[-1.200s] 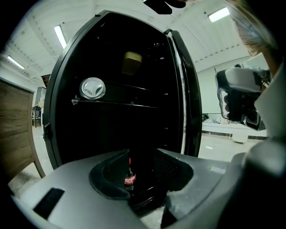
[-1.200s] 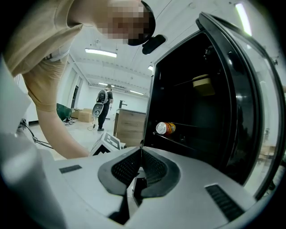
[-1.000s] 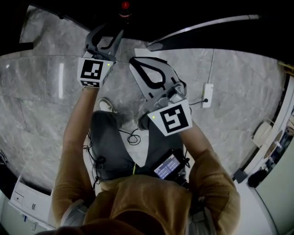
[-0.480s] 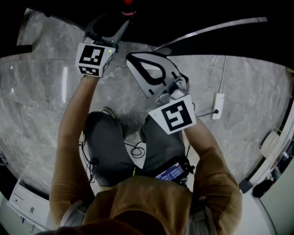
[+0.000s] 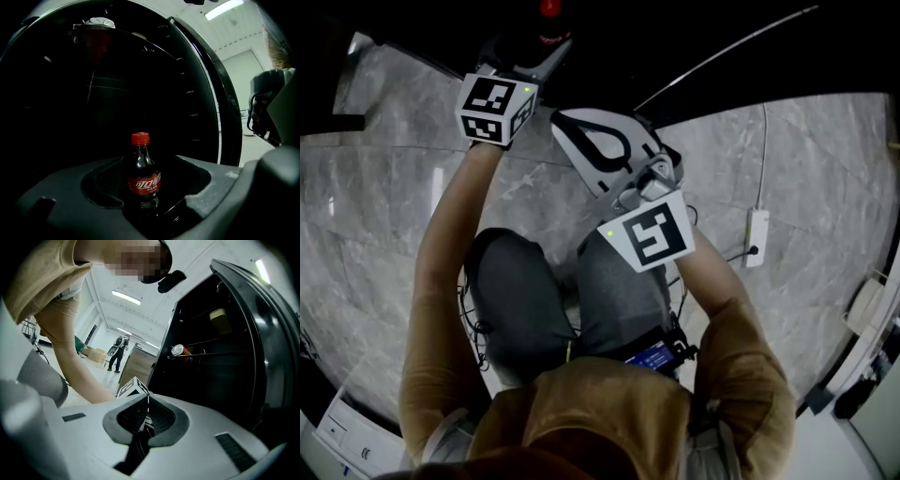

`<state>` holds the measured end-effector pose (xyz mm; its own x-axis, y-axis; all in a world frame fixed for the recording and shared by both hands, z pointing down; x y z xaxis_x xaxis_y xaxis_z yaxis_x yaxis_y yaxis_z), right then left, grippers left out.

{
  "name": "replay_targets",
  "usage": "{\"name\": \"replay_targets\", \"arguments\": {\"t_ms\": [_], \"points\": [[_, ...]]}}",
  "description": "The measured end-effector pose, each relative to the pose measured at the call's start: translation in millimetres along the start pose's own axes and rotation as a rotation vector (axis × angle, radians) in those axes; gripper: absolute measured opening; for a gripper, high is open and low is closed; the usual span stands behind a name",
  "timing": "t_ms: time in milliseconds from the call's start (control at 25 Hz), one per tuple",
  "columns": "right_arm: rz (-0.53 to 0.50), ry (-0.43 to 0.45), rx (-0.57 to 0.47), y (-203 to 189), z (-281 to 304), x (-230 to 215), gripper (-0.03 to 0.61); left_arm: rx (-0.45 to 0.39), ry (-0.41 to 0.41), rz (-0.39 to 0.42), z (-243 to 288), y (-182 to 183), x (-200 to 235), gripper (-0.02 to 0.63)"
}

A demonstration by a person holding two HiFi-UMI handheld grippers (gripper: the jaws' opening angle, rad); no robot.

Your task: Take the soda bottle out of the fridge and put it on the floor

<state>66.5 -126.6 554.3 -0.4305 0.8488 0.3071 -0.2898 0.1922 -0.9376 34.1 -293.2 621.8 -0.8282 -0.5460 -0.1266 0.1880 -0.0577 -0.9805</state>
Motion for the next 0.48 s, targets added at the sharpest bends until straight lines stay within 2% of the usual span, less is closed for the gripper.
{"name": "replay_targets", "arguments": {"t_ms": [240, 480], "points": [[-0.01, -0.024, 0.001, -6.6, 3.2, 9.1, 0.001, 0.005, -0.034, -0.022, 8.1, -13.4, -2.0, 0.331], [-0.053, -0.052, 0.022, -9.2, -1.0, 7.4, 0.0, -0.014, -0.028, -0.055, 18.2, -18.5, -1.0, 0.331]]}}
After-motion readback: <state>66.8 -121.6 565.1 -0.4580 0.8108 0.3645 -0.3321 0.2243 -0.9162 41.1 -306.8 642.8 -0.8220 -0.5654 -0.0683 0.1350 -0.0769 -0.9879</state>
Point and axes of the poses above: the fingertips, and each gripper's own axes: z forward along the fingers, x to its left, y out of its top, the point moved 3 cm from there along -z, backward along the fingers, and after that the axes turned 12 degrees about y, right-handed, at the moved point
